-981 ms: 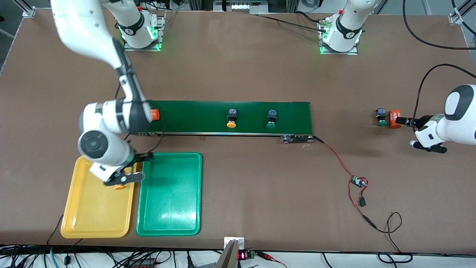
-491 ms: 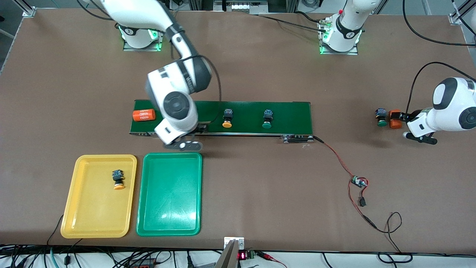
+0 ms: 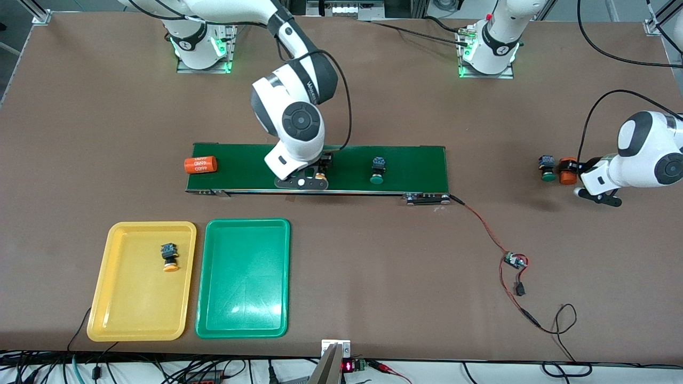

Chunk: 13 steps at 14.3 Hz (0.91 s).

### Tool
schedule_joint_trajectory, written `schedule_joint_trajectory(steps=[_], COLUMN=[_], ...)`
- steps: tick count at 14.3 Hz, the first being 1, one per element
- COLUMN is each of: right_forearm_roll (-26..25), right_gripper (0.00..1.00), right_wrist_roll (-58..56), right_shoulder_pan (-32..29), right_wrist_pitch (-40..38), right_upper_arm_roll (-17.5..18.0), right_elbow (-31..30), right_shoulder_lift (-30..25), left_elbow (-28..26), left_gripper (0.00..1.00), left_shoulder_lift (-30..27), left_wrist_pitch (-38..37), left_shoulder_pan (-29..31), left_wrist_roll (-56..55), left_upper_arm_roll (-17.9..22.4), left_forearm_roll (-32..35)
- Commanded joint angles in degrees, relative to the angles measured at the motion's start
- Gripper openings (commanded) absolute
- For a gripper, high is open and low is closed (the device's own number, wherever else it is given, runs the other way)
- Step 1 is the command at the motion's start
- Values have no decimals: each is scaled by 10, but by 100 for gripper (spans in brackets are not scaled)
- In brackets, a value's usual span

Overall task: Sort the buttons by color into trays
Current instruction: 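Grasp the second yellow button with the right gripper while the left gripper grasps cylinder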

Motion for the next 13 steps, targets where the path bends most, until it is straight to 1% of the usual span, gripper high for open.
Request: schedule_joint_trajectory(steps=[1, 2, 3, 5, 6, 8, 9, 10, 11, 12, 13], right_forearm_roll=[10, 12, 18, 20, 20, 20, 21, 21, 21, 20, 20], right_gripper=[100, 100, 100, 100, 99, 78, 48, 34, 27, 24, 19], right_wrist_roll=[15, 27, 32, 32, 32, 32, 32, 32, 32, 32, 31], right_shoulder_pan=[12, 12, 13, 16, 14, 10, 7, 5, 8, 8, 5], right_wrist_pitch=[16, 25, 36, 47, 48, 54, 53, 49, 48, 48, 49], right_upper_arm_roll=[-6, -6, -6, -6, -6, -6, -6, -6, -6, -6, -6], right_elbow=[-9, -9, -9, -9, -9, -18, -21, -23, -23, -22, -21], right_shoulder_lift=[9, 20, 30, 42, 45, 53, 50, 47, 46, 47, 47], left_elbow=[2, 5, 16, 56, 70, 90, 100, 102, 106, 109, 112], left_gripper=[33, 33, 33, 31, 30, 28, 28, 28, 28, 27, 26], left_shoulder_lift=[-6, -12, -14, -12, -12, -12, -10, -9, -8, -8, -8], left_wrist_pitch=[2, -4, -26, -97, -126, -172, -192, -200, -204, -206, -206], left_shoulder_pan=[16, 18, 19, 18, 18, 11, 10, 9, -2, -20, -41], left_wrist_roll=[43, 60, 72, 94, 117, 152, 160, 170, 186, 204, 224], left_upper_arm_roll=[-12, -27, -48, -88, -118, -169, -197, -219, -238, -249, -253], left_forearm_roll=[11, 9, 5, 1, 1, 1, 1, 1, 1, 0, -14])
